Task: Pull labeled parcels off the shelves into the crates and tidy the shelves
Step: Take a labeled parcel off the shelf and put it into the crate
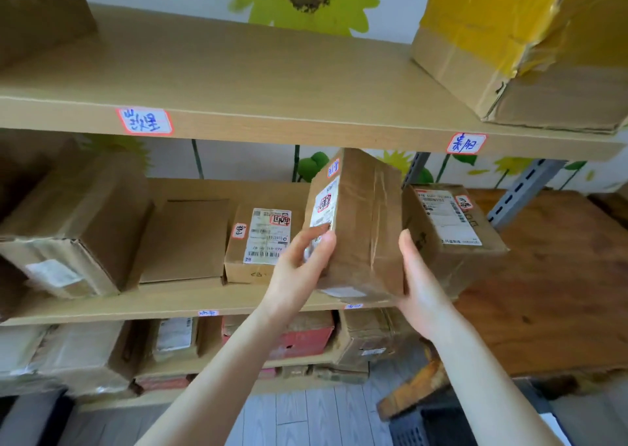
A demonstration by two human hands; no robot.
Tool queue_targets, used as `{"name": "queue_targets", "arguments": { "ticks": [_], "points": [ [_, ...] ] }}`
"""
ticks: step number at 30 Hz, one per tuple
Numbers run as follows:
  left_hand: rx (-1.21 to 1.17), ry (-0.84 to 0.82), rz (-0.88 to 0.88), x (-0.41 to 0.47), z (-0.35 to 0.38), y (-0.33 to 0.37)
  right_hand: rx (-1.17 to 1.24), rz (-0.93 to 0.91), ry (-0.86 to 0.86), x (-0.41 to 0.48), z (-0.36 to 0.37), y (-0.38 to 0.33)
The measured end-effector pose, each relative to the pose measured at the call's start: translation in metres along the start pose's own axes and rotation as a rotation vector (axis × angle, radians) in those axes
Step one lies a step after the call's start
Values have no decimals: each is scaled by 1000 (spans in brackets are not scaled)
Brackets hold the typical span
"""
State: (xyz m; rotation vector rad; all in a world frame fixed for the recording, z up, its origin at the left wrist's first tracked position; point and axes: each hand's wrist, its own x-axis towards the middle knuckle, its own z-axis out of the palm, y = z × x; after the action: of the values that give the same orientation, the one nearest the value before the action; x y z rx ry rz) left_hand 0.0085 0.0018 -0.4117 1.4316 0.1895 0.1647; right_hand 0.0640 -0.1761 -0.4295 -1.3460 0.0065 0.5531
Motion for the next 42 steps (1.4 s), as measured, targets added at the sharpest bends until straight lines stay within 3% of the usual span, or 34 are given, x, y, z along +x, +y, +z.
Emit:
{"name": "queue_targets", "arguments": {
  "ticks": [4, 7, 12, 18, 26, 30, 34, 37, 42],
  "points": [
    [149, 55, 104, 1, -9, -2, 235, -8, 51, 8, 0, 6],
    [45, 136, -32, 2, -21, -6, 358, 46, -44, 12, -8, 15],
    [-24, 113, -105, -1, -22, -14, 246, -20, -103, 20, -11, 27],
    [-88, 107, -124, -3, -15, -17, 136, -142, 177, 17, -2, 24],
    [-100, 170, -197, -25, -6, -34, 41, -134, 310, -36, 12, 54],
    [-2, 42, -201, -59, -4, -42, 121, -132, 440, -86, 15, 87],
    [121, -135, -240, -107, 20, -61, 291, -90, 672, -148, 4, 132],
    [222, -321, -232, -148, 61, -82, 414, -87, 764, -206, -22, 163],
    [349, -616, -233, -219, 163, -130, 399, -83, 948, -318, -88, 203]
  ]
}}
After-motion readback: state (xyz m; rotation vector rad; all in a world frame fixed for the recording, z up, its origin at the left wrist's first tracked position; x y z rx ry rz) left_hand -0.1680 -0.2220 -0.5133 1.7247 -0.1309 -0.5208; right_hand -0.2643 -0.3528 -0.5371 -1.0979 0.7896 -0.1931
